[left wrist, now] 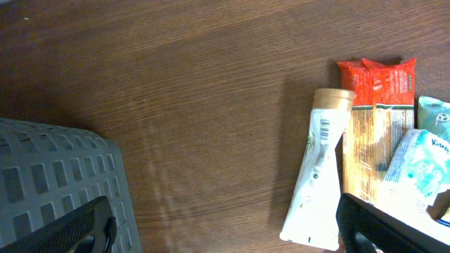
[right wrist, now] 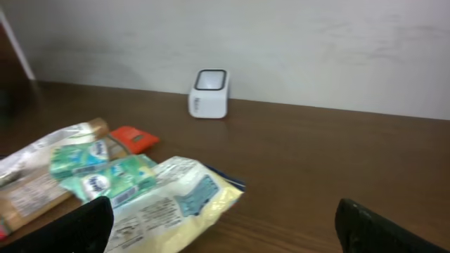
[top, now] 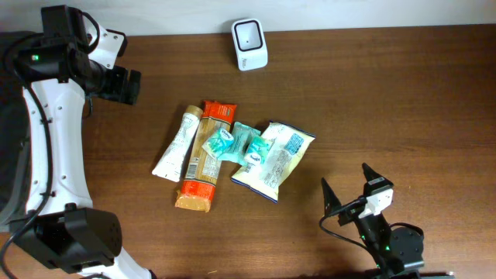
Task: Scan the item barcode
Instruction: 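Release the pack and raise the left gripper to its parked pose, then reach the right gripper over the items and grasp a green tissue pack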
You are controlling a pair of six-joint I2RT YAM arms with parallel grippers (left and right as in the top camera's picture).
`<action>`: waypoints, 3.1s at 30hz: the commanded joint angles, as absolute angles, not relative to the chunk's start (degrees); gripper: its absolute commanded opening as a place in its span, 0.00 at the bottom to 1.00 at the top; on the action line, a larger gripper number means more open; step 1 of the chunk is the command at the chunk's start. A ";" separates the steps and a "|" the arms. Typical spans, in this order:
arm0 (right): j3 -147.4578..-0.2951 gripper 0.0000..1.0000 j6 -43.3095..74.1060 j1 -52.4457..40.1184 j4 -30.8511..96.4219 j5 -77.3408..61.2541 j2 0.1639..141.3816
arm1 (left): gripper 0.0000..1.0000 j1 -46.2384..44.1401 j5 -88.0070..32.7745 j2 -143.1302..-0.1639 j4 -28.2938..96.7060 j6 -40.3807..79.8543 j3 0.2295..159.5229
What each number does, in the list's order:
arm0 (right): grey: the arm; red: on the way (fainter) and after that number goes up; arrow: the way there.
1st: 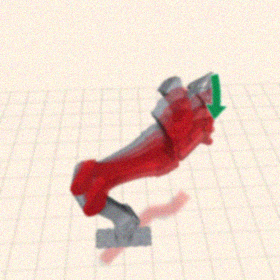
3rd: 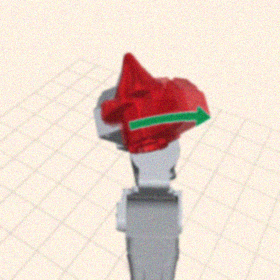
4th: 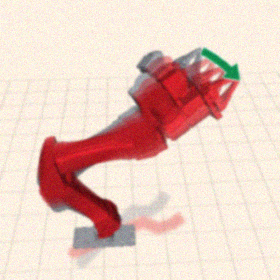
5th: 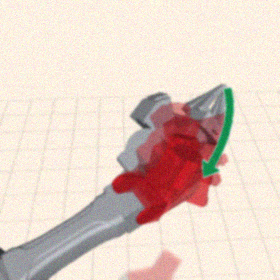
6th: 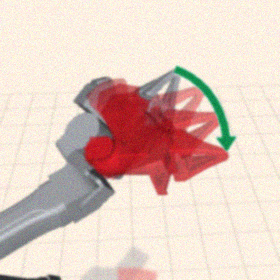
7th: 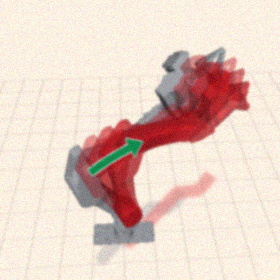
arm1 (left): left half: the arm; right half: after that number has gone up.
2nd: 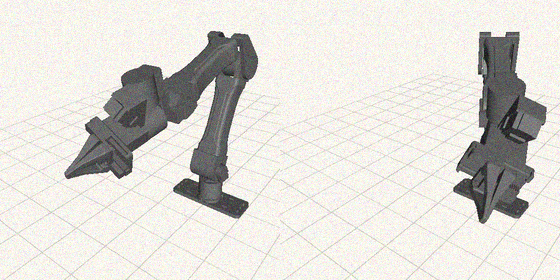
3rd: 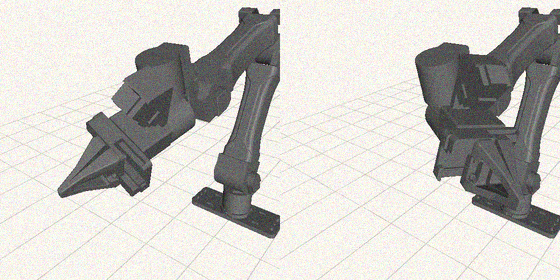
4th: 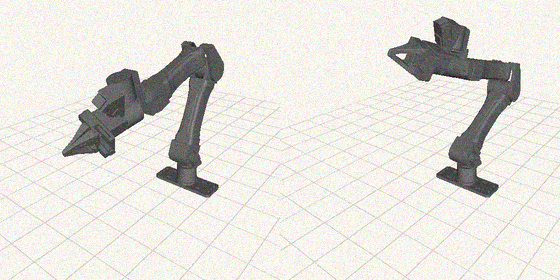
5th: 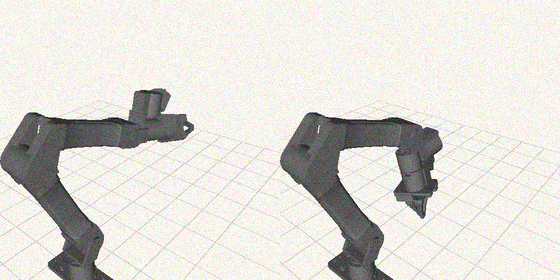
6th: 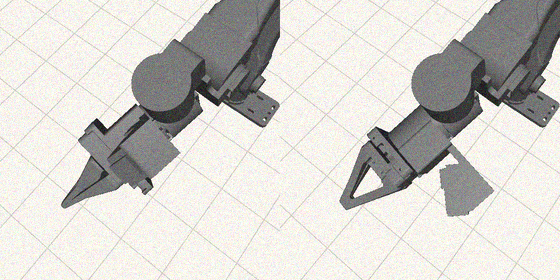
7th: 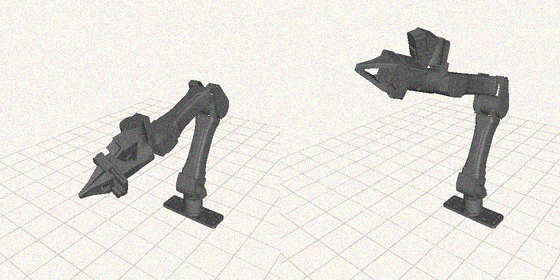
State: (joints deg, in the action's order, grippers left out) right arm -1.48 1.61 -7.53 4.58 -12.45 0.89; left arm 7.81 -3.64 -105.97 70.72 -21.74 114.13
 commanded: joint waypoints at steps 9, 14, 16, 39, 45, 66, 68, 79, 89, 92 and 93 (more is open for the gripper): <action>-33.89 0.99 2.35 -7.09 23.46 -20.73 31.16 | 0.99 8.05 -4.25 -105.03 70.63 -22.83 114.48; -47.44 0.99 2.37 -7.09 32.25 -25.21 47.62 | 0.99 8.05 -4.25 -105.03 70.63 -22.83 114.48; -53.87 0.99 2.37 -7.09 37.50 -27.51 55.35 | 0.99 8.05 -4.25 -105.03 70.63 -22.83 114.48; -66.28 0.74 11.68 -13.72 41.76 -32.42 83.74 | 0.99 8.05 -4.27 -105.03 70.63 -22.83 114.48; -66.28 0.74 27.03 -21.23 41.47 -21.37 83.85 | 0.99 8.05 -4.25 -105.03 70.65 -22.83 114.48; -99.77 0.56 31.16 -43.99 65.10 17.30 123.17 | 0.99 8.05 -4.25 -105.03 70.65 -22.83 114.48; -99.24 0.53 32.25 -43.77 65.34 19.75 123.17 | 0.99 8.05 -4.25 -105.03 70.63 -22.83 114.48; -100.71 0.04 28.93 -43.77 67.26 20.56 121.40 | 0.99 8.05 -4.25 -105.03 70.65 -22.83 114.48; -99.66 0.04 -11.66 -33.91 71.26 -27.57 108.27 | 0.99 8.05 -4.25 -105.03 70.63 -22.83 114.48; -95.88 0.04 -24.25 -30.50 71.37 -35.29 108.27 | 0.99 8.05 -4.25 -105.03 70.63 -22.83 114.48; -95.68 0.04 -25.74 -29.80 71.40 -35.55 108.27 | 0.99 8.05 -4.25 -105.03 70.65 -22.83 114.48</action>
